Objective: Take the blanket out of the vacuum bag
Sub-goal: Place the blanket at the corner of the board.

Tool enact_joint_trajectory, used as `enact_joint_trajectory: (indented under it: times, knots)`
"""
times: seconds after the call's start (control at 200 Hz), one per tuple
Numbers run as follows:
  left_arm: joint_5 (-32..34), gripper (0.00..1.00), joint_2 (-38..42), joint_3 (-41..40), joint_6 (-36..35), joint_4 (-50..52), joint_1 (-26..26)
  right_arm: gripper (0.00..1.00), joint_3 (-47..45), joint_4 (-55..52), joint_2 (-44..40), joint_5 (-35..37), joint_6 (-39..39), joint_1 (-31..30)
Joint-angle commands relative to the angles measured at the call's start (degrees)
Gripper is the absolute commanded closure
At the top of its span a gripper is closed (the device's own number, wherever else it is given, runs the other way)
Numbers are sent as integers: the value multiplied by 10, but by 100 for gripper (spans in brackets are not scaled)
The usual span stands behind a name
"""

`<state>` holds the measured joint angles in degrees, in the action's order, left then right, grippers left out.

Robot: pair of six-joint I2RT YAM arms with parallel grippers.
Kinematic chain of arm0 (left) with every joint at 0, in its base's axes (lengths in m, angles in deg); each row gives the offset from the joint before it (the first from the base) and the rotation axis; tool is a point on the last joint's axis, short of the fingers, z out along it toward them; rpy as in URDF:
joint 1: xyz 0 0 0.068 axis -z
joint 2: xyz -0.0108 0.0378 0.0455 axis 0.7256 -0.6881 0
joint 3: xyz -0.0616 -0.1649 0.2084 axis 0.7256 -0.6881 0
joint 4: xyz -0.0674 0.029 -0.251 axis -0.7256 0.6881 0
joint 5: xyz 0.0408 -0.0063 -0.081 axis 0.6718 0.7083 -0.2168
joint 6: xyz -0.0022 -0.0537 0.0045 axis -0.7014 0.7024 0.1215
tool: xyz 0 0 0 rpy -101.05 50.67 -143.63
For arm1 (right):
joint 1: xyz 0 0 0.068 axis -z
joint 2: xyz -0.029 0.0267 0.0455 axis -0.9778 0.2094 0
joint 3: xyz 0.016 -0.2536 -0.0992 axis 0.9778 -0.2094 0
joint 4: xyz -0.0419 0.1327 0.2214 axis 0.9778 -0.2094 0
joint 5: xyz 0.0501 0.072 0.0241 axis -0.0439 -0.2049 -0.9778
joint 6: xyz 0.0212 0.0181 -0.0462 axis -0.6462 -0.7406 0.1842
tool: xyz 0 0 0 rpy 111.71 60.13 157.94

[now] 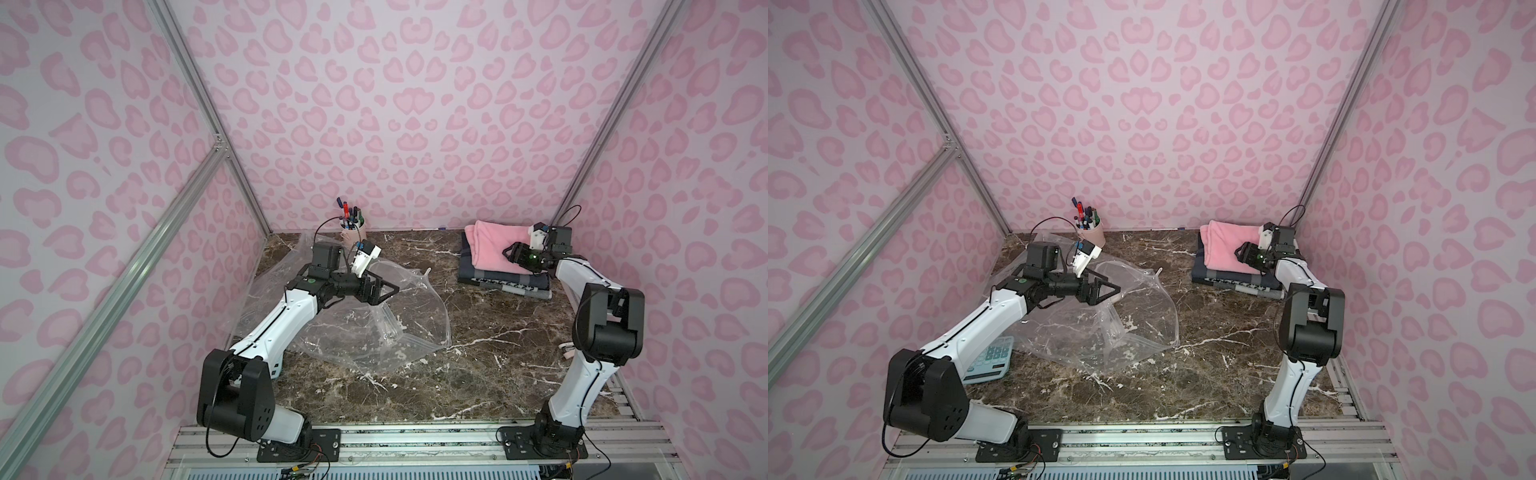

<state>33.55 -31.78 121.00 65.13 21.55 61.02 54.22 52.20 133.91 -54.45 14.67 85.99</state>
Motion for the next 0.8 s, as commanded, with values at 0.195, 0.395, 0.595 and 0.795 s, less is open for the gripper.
enact_joint_trajectory:
  times: [0.195,0.395,0.595,0.795]
  knots:
    - [-12,3,2,4,2,-13,0,33,-1,7,-55,28,11,-4]
    - [-10,3,1,3,5,-19,1,33,0,-9,-117,18,17,-5]
    - [51,3,22,-11,36,-55,1,32,-91,4,-216,5,53,-43]
    - [241,3,86,-64,62,-113,0,28,-266,84,-373,0,42,-62]
